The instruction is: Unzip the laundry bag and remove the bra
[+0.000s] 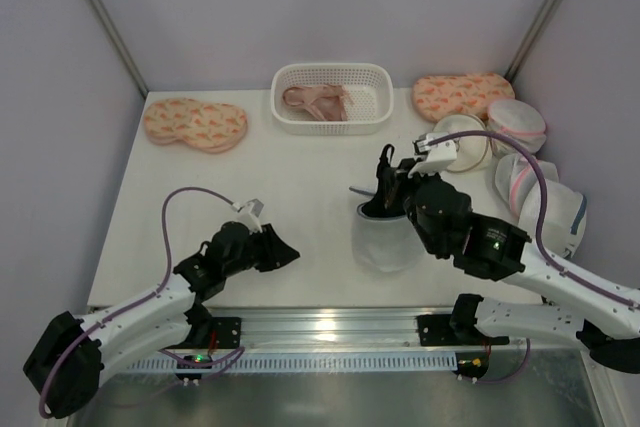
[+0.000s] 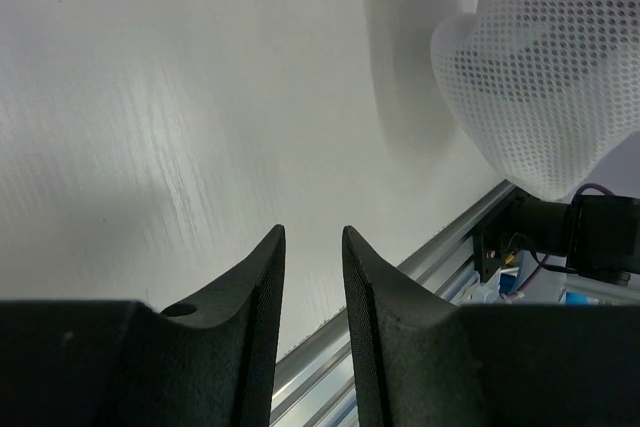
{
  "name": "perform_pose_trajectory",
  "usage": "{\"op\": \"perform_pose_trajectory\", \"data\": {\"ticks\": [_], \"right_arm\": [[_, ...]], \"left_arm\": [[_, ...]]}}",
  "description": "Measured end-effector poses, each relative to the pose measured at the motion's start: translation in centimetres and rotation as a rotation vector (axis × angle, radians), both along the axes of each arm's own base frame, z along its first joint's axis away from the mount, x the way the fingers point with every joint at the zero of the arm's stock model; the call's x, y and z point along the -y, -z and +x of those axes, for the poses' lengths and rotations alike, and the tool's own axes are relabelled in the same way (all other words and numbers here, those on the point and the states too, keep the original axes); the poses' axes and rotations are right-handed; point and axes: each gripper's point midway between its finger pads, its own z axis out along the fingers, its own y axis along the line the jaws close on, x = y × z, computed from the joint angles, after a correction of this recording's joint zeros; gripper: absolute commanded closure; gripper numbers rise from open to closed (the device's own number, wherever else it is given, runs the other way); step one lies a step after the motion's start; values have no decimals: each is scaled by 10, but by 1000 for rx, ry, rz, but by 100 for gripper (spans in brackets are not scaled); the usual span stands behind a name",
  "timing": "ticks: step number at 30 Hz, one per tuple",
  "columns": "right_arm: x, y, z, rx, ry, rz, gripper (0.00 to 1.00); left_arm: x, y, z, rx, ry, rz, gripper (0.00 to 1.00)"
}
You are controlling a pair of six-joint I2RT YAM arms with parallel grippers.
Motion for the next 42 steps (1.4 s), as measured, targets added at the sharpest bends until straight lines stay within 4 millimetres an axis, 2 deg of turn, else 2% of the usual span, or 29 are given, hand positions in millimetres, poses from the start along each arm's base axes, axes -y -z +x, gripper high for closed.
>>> {"op": "perform_pose_trajectory", "data": {"ticks": [5,10,14,16,17,20,23,26,28,30,36,38,42], "right_arm": [[-7,-36,-3,82,-79,18,96],[-3,-73,-8,188,-125,52,96],[-2,-85,-8,227,-134,54,96],[-9,-84,-8,223,-152,41,97],[-13,-80,-8,216,-168,31,96],[-29,-64,-10,183,-232,0,96],[-41,-38,-17,124,-312,-46,97],[-49,-23,-25,76,-376,-61,96],[-53,-17,-31,50,-415,-58,97],[-56,-13,-38,28,-452,-56,96],[-65,-6,-58,-42,-566,-57,97],[-65,-9,-63,-56,-590,-54,96],[-64,-21,-71,-65,-628,-40,96]], "left_arm": [[2,-1,1,6,2,-7,70],[2,-2,0,4,8,-10,70],[3,-5,1,12,7,-21,70],[3,-10,1,20,4,-36,65],[4,-14,1,29,2,-47,48],[4,-33,4,77,-6,-86,15],[7,-64,9,166,-3,-136,6],[12,-87,13,239,29,-149,3],[16,-94,15,269,61,-140,1],[22,-92,16,285,100,-122,1],[29,-62,8,310,248,-4,0],[31,-62,3,351,296,28,1],[37,-76,-12,485,386,59,3]]}}
